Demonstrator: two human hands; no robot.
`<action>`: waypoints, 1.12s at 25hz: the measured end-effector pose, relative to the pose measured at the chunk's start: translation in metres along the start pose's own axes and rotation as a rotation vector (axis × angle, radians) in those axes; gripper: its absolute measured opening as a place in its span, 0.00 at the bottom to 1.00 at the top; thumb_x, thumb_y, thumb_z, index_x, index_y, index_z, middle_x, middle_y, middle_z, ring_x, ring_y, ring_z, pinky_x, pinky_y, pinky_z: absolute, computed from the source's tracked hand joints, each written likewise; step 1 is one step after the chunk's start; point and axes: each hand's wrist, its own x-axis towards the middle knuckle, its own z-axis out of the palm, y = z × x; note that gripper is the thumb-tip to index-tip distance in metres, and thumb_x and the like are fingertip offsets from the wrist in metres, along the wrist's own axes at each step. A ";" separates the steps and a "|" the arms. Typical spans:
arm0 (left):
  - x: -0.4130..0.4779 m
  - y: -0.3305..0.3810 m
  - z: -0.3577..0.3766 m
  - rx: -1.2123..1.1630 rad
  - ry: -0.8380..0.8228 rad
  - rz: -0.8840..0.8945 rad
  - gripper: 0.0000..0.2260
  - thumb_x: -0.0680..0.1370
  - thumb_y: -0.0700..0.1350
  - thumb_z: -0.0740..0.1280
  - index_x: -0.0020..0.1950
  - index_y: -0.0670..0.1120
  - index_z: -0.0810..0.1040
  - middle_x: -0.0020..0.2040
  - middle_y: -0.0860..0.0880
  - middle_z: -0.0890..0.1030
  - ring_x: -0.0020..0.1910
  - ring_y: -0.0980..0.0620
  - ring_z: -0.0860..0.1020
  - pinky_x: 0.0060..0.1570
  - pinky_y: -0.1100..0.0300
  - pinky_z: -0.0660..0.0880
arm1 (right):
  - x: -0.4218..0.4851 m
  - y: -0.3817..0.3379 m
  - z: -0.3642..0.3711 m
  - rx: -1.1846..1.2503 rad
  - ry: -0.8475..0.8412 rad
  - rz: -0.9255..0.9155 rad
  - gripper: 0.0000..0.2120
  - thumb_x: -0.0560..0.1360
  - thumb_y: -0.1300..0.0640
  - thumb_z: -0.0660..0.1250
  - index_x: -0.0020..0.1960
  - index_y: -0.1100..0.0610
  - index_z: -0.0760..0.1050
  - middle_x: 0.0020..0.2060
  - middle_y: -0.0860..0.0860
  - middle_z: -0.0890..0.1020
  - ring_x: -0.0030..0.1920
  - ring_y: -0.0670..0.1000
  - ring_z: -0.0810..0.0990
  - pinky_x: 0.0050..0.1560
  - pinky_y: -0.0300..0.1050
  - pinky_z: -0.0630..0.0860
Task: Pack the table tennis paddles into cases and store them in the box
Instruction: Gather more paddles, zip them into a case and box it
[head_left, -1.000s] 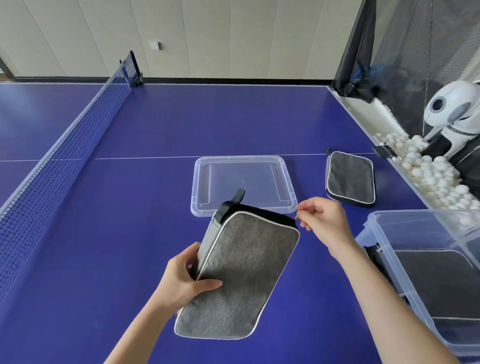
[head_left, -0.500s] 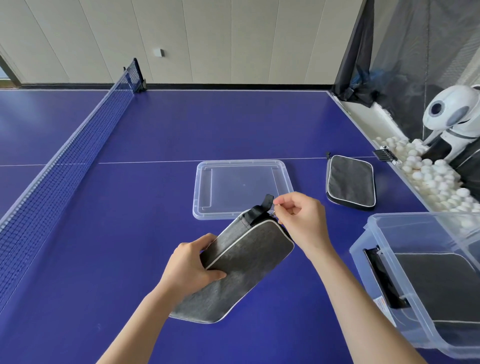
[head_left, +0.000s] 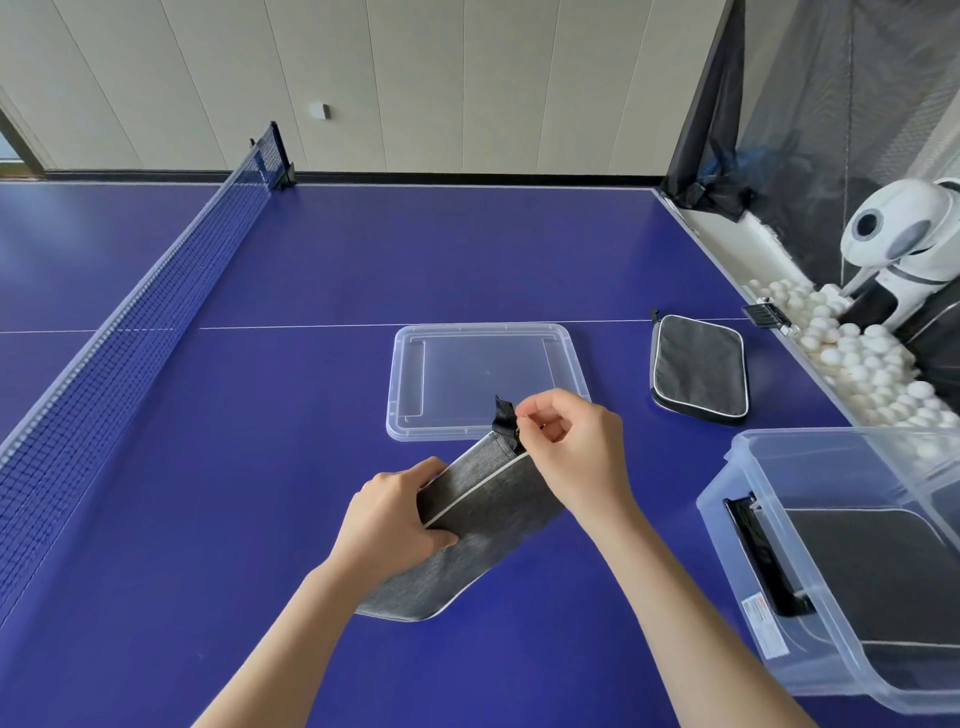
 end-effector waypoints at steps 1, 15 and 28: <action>-0.001 0.000 0.001 -0.017 -0.005 -0.010 0.20 0.62 0.51 0.77 0.49 0.58 0.71 0.37 0.57 0.80 0.38 0.52 0.76 0.40 0.57 0.75 | -0.001 0.000 0.001 0.009 0.001 -0.005 0.06 0.72 0.64 0.68 0.42 0.54 0.81 0.31 0.44 0.81 0.32 0.44 0.77 0.36 0.33 0.74; -0.026 -0.016 0.013 -0.865 -0.075 -0.248 0.19 0.59 0.42 0.78 0.48 0.48 0.79 0.44 0.45 0.84 0.45 0.43 0.82 0.47 0.45 0.79 | 0.003 0.047 -0.011 0.017 0.103 0.119 0.16 0.73 0.57 0.71 0.60 0.53 0.73 0.54 0.45 0.76 0.45 0.47 0.76 0.47 0.32 0.71; -0.025 -0.041 0.012 -1.230 -0.154 -0.444 0.30 0.55 0.43 0.80 0.56 0.46 0.79 0.51 0.41 0.84 0.47 0.42 0.84 0.45 0.49 0.80 | -0.068 0.087 0.013 0.507 -0.355 0.702 0.25 0.71 0.60 0.74 0.63 0.48 0.69 0.54 0.53 0.82 0.55 0.51 0.82 0.56 0.48 0.78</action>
